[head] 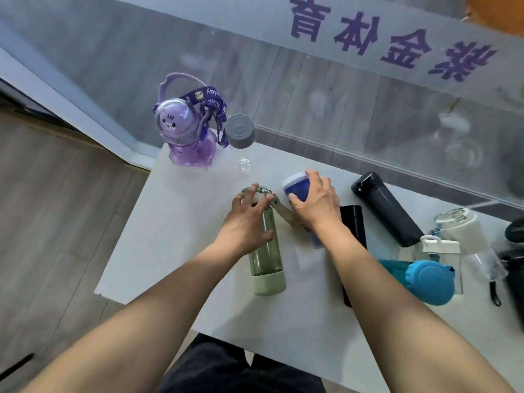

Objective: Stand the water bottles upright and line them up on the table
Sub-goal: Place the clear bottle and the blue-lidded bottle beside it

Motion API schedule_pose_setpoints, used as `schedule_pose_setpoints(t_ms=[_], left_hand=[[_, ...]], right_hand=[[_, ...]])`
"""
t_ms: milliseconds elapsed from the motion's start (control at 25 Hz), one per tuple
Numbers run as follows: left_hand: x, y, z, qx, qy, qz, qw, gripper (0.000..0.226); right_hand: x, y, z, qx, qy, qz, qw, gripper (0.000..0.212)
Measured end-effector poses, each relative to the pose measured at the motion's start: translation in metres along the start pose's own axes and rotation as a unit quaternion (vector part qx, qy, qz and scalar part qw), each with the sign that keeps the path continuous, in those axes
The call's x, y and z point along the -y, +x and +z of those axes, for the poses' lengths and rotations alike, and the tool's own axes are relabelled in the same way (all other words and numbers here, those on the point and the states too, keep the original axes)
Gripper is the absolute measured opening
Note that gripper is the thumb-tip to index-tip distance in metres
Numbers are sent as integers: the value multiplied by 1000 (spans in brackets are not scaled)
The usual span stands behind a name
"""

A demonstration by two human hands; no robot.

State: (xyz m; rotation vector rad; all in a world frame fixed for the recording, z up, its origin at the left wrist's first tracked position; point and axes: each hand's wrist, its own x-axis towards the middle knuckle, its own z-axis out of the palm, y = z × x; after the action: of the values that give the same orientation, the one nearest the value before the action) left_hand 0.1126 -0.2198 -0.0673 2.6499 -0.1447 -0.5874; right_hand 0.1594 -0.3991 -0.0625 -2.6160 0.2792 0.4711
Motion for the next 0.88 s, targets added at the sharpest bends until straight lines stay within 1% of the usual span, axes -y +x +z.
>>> schedule_pose_setpoints(t_ms=[120,280,320,360,400,440,520,560,640,680,720,800,840,880], left_hand=[[6,-17,3,-5,-5,-2,1000,81],[5,-17,3,22,43,-9,999,84],[3,-15,-2,26,51,-12,998,81],[1,-15,-8,10,53,-7,999,75],[-2,-15,-16,-35,46,8,998,65],[-5,-13,-26,-108,32,31,993,54],[-10,-8,-51,-262,1,75,962,36],[-11,-4,-67,-313,-7,84,946,34],[-13,10,-102,-379,4,81,922,44],[-14,19,-116,-388,17,71,919,55],[-13,29,-127,-372,32,60,926,66],[-6,47,-137,-285,46,46,956,81],[-1,55,-137,-239,37,46,969,82],[3,59,-136,-206,18,52,977,77]], right_hand=[[4,10,6,22,-1,21,1000,74],[1,15,14,36,8,28,999,80],[1,16,15,40,16,27,999,81],[1,16,16,42,23,25,999,81],[2,17,17,37,30,20,999,82],[3,17,16,26,41,12,999,83],[6,16,10,-5,81,-8,997,87],[10,17,4,-19,112,-17,993,90],[18,19,-9,-51,165,-35,984,96],[22,21,-15,-68,181,-46,980,97],[26,21,-21,-83,191,-58,976,96],[32,21,-28,-101,227,-80,965,86],[33,19,-29,-103,259,-87,956,80],[34,18,-30,-101,292,-90,947,76]])
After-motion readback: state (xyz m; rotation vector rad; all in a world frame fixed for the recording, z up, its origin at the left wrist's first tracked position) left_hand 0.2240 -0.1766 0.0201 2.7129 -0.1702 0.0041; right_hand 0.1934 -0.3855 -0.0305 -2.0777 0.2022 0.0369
